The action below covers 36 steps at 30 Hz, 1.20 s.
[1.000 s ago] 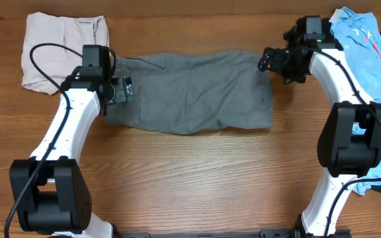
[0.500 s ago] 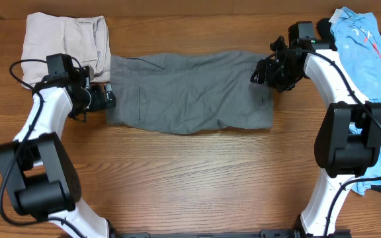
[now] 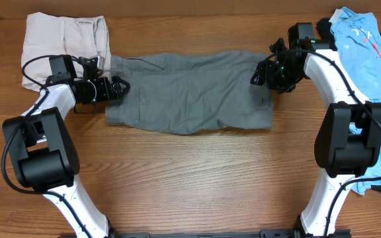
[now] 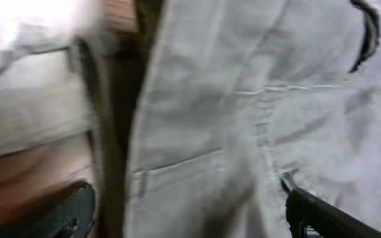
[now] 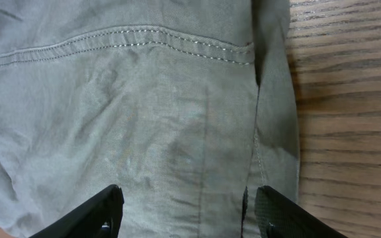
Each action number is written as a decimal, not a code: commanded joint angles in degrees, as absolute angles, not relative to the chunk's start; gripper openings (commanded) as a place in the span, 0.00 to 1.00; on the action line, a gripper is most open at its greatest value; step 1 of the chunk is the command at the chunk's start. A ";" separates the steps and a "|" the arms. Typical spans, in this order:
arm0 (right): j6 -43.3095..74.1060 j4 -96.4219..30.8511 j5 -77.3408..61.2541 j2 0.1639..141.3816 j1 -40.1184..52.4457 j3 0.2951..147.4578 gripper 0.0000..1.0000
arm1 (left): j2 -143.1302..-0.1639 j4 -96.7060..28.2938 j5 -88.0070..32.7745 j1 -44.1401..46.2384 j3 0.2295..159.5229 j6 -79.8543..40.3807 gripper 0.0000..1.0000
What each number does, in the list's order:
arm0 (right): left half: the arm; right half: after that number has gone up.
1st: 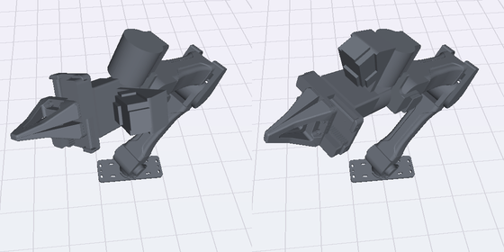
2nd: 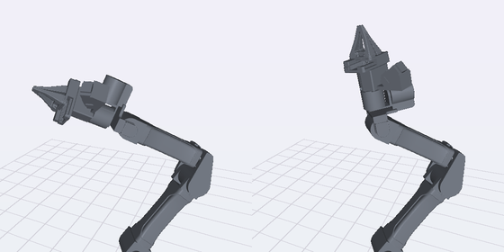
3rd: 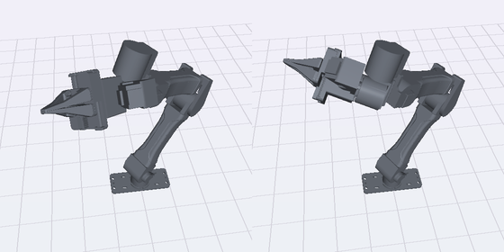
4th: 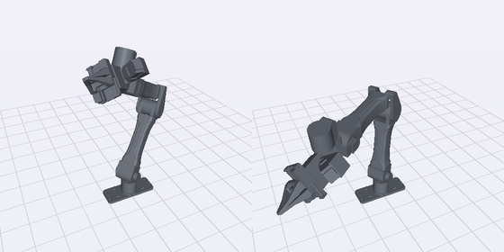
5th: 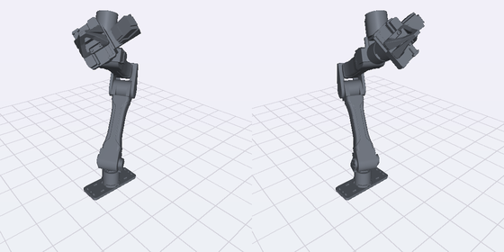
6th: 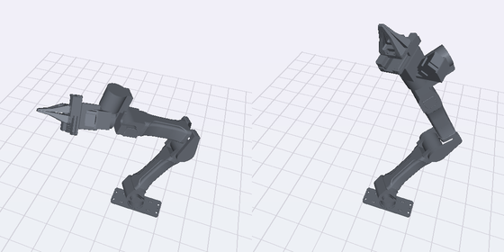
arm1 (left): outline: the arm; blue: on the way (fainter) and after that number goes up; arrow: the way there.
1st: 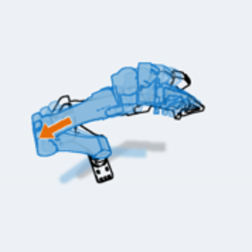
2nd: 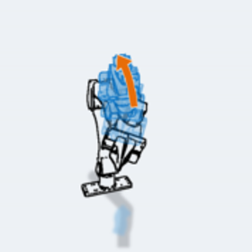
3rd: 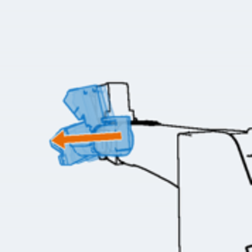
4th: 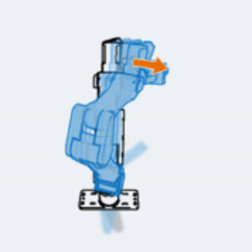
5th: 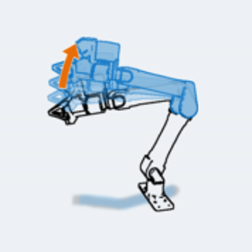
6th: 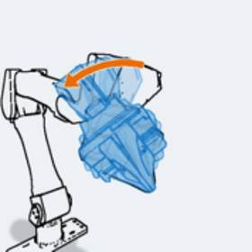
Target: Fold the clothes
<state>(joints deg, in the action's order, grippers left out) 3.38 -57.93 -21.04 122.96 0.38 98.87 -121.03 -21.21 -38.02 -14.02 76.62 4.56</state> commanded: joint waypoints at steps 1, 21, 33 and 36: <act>3.01 -57.87 -21.74 120.44 0.38 98.52 0.68 | -127.63 -23.94 -38.13 -10.92 74.08 3.55 0.93; 3.22 -59.09 -24.97 120.46 0.58 98.52 0.04 | -116.79 -33.52 -27.20 -13.98 77.84 -5.52 0.04; 6.33 -52.97 -28.29 123.37 4.99 95.96 0.04 | -105.19 -48.47 -25.08 -13.67 88.38 -1.83 0.04; 7.53 -51.07 -28.80 124.33 5.06 94.00 0.04 | -105.19 -52.14 -25.08 -13.04 93.06 -0.99 0.04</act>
<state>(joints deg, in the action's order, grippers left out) 5.54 -52.18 -27.68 123.13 5.26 96.05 -106.39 -50.28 -25.17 -13.26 87.20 -3.29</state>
